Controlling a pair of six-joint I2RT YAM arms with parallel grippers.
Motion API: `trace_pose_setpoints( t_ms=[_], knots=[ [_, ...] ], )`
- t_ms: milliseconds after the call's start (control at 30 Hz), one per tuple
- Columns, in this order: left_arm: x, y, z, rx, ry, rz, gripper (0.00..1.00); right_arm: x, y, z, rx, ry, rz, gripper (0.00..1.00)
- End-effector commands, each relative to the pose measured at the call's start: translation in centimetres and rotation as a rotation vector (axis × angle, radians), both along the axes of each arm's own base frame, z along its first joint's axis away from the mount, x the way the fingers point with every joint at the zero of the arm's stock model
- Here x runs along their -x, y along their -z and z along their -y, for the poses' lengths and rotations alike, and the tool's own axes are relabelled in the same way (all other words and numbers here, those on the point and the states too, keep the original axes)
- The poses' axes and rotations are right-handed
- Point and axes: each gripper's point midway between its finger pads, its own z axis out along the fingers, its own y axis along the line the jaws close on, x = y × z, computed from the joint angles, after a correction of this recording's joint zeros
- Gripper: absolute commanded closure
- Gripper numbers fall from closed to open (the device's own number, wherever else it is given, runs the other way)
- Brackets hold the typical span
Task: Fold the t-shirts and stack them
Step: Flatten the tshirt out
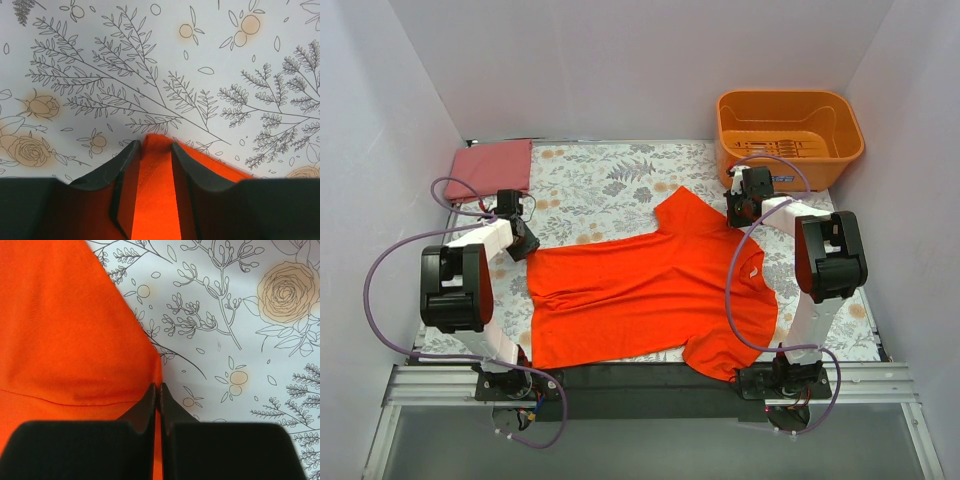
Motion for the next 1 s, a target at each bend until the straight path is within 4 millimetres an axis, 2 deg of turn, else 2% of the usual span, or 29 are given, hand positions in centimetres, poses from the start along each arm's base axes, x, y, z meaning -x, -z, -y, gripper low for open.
trace_pose_setpoints(
  t_ms=[0, 167, 233, 400, 533, 633, 767, 967],
  knots=[
    [2.1, 2.5, 1.0, 0.056, 0.026, -0.118, 0.73, 0.2, -1.5, 0.1, -0.017, 0.003, 0.022, 0.99],
    [2.0, 3.2, 1.4, 0.068, 0.048, -0.138, 0.95, 0.2, -1.5, -0.1, -0.026, -0.003, 0.024, 0.99],
    [1.7, 3.1, 1.5, 0.077, 0.057, -0.136, 1.00, 0.2, -1.9, -0.3, -0.033, -0.010, 0.031, 0.99],
    [0.3, 1.0, 1.0, 0.055, 0.036, -0.080, 1.00, -0.1, -3.8, -0.5, -0.064, 0.006, 0.068, 0.99],
    [-2.4, -2.1, 1.3, 0.068, 0.037, 0.017, 1.00, -0.5, -6.1, -0.5, -0.075, 0.019, 0.119, 0.99],
    [-3.9, -3.1, 1.2, 0.064, 0.040, 0.052, 1.00, -1.3, -7.7, 0.0, -0.063, 0.052, 0.161, 0.99],
    [-6.7, -4.7, 1.1, 0.064, 0.039, 0.105, 1.00, -2.4, -8.4, 1.2, -0.031, 0.093, 0.189, 0.99],
    [-9.5, -5.0, 0.8, 0.051, 0.032, 0.143, 1.00, -4.4, -9.5, 4.3, 0.020, 0.175, 0.250, 0.99]
  ],
)
